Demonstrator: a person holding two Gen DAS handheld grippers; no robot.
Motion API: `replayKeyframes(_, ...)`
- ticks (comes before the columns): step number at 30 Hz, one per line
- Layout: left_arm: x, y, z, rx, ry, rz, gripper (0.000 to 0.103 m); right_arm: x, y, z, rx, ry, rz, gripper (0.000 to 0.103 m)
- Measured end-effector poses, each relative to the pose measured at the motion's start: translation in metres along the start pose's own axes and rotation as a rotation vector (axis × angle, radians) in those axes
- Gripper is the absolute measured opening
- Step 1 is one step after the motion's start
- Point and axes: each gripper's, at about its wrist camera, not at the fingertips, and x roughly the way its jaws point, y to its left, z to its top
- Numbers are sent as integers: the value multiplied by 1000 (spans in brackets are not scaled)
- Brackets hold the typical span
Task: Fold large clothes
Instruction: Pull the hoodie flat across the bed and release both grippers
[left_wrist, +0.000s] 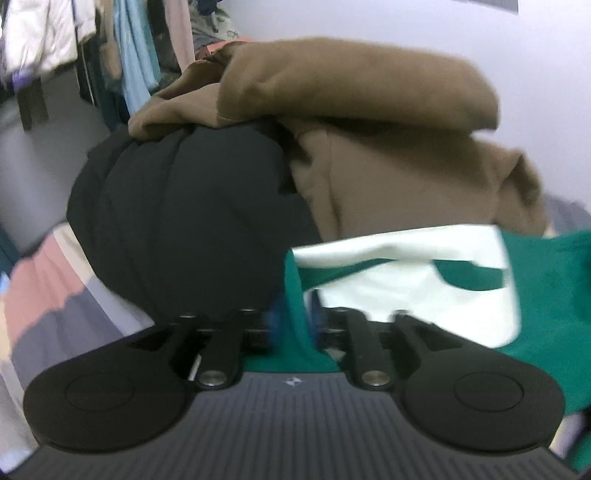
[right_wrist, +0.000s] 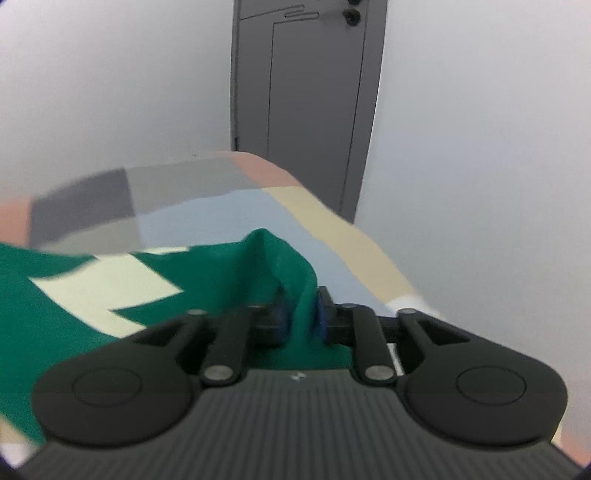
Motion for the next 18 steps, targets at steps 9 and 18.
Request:
replayKeyframes(9, -89, -26, -52, -34, 25, -233, 65, -110, 37, -4, 26, 18, 207, 55)
replayKeyframes(18, -176, -81, -116, -39, 223, -489, 65, -246, 121, -57, -102, 58, 568, 55)
